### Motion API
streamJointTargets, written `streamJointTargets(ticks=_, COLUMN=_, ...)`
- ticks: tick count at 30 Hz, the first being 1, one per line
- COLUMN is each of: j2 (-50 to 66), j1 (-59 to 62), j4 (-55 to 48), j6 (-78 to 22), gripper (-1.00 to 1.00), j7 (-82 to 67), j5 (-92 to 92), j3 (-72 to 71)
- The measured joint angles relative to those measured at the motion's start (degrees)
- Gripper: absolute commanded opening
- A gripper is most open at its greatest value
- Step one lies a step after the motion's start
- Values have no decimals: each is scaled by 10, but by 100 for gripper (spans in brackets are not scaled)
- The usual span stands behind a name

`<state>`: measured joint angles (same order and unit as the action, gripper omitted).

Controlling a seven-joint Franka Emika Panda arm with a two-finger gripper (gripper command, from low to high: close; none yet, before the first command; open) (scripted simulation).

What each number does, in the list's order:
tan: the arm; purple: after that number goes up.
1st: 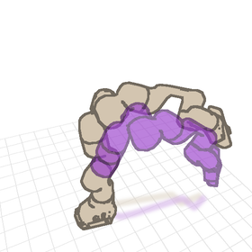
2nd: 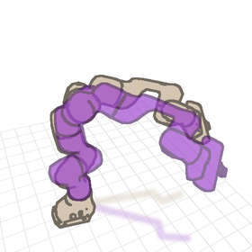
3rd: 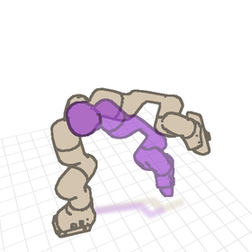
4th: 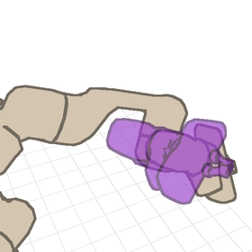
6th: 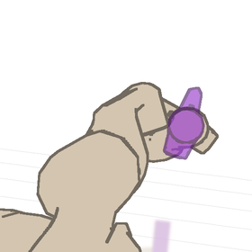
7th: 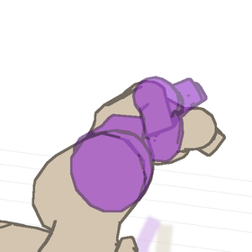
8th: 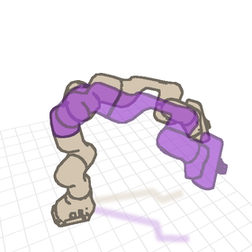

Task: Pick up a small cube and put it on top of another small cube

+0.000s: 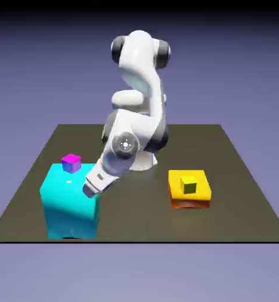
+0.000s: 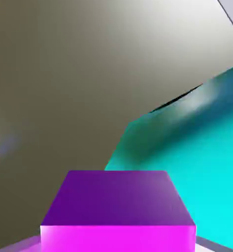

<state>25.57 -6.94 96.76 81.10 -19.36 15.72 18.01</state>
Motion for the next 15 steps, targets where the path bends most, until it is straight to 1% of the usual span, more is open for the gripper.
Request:
streamJointTargets(ticks=4, j2=15, j1=1, j4=-39, j6=-62, gripper=-100, j7=-92, j5=13, j3=66)
streamJointTargets(ticks=8, j2=23, j1=22, j4=-35, j6=-73, gripper=-100, j7=-132, j5=34, j3=149)
streamJointTargets(ticks=10, j2=10, j1=58, j4=-3, j6=-47, gripper=-100, j7=-107, j5=34, j3=191)
streamJointTargets(ticks=15, j2=-33, j1=119, j4=75, j6=36, gripper=-100, j7=17, j5=3, j3=171)
